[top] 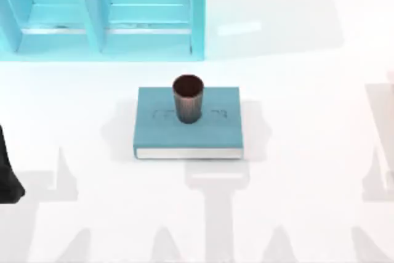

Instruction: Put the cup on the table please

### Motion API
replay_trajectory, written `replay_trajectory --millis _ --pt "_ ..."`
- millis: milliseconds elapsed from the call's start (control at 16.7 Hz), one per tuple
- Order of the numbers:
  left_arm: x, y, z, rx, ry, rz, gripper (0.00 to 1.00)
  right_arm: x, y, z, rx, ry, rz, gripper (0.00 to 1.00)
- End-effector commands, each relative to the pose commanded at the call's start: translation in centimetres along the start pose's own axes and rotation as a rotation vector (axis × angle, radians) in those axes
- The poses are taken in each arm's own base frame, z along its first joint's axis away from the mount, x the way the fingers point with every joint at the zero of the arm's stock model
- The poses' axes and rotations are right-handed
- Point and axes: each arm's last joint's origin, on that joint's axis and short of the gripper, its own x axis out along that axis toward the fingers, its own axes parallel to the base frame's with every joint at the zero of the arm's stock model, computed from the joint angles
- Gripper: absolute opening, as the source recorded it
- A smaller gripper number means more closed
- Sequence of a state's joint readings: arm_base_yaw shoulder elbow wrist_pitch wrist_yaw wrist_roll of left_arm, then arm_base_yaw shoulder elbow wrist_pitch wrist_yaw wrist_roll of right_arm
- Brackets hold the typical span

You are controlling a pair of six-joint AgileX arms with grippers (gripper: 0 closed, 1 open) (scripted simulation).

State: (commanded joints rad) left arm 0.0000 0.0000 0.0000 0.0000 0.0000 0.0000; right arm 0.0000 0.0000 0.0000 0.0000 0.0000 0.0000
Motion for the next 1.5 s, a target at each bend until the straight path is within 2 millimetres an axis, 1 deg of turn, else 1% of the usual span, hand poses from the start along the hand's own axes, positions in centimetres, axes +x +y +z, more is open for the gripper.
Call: replay_trajectory --millis 120,240,300,420,540,600,720,840,1020,1200,1320,1380,1500 --pt "0.0 0.0 0.0 0.000 0.000 0.000 1.00 0.0 0.0 0.0 0.000 0.000 0.000 1.00" --pt "0.0 0.0 0.5 -0.005 0.016 -0.004 1.00 0.0 0.0 0.0 0.000 0.000 0.000 1.00" --pt "0.0 -0.1 1.1 -0.011 0.032 -0.008 1.00 0.0 0.0 0.0 0.000 0.000 0.000 1.00" --pt "0.0 -0.2 3.0 -0.030 0.077 -0.019 1.00 0.0 0.0 0.0 0.000 0.000 0.000 1.00" --pt "0.3 -0.4 5.6 -0.058 0.130 -0.032 1.00 0.0 0.0 0.0 0.000 0.000 0.000 1.00" --pt "0.5 -0.5 7.2 -0.075 0.159 -0.039 1.00 0.0 0.0 0.0 0.000 0.000 0.000 1.00" --pt "1.3 -0.8 10.9 -0.116 0.220 -0.054 1.00 0.0 0.0 0.0 0.000 0.000 0.000 1.00" --pt "2.5 -1.3 14.9 -0.161 0.283 -0.070 1.00 0.0 0.0 0.0 0.000 0.000 0.000 1.00" --pt "5.5 -2.5 21.1 -0.233 0.387 -0.098 1.00 0.0 0.0 0.0 0.000 0.000 0.000 1.00" --pt "9.6 -4.6 26.2 -0.295 0.506 -0.129 1.00 0.0 0.0 0.0 0.000 0.000 0.000 1.00" --pt "12.8 -6.6 28.6 -0.323 0.597 -0.148 1.00 0.0 0.0 0.0 0.000 0.000 0.000 1.00" --pt "14.4 -7.9 29.2 -0.330 0.649 -0.156 1.00 0.0 0.0 0.0 0.000 0.000 0.000 1.00" --pt "17.8 -10.9 29.5 -0.329 0.763 -0.165 1.00 0.0 0.0 0.0 0.000 0.000 0.000 1.00"
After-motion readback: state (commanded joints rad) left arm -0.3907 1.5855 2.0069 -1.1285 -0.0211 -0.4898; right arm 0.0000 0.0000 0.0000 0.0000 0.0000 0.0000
